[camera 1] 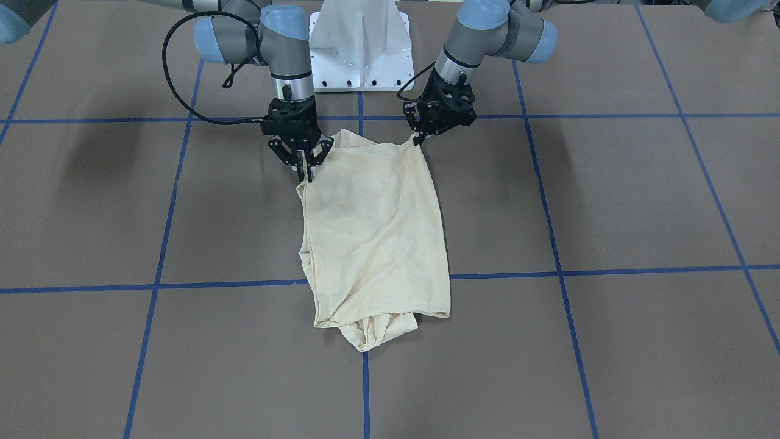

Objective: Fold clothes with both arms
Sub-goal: 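Grasp the near edge corners of the shirt with both grippers, then lift the near edge with both grippers and fold it toward the far end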

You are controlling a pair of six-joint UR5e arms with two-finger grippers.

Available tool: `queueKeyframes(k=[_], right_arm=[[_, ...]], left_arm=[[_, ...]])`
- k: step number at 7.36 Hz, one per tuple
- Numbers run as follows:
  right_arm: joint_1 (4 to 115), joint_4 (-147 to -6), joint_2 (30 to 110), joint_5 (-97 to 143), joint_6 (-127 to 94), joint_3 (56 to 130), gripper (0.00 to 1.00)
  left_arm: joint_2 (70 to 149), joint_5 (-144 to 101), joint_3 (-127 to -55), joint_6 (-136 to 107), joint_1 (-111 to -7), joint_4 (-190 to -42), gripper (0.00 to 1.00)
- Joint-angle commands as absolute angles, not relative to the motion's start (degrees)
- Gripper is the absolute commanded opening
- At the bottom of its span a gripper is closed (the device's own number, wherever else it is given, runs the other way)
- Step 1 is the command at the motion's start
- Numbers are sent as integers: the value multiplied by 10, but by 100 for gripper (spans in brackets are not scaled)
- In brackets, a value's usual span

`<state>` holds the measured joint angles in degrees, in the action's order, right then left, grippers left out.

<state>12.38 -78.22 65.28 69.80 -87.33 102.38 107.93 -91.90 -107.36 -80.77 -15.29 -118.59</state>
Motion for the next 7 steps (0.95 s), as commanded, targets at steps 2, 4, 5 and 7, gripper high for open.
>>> queueKeyframes(k=[2,4,5,7], right_arm=[[121,-783,653,699,-873,1024,0],[122,-783,656,705,-869,1034,0],[121,-787,662,707,-868,1058,0],[75,-789,713,699,-869,1138,0]], left_arm=[[1079,-919,-1075,-808,-153,-1186,0],[1078,-921,-1092,-808,-153,-1182,0],[1078,-922,-1118,-808,-153,-1156,0],[1072,-920,-1178,-809,-141,-1118,0]])
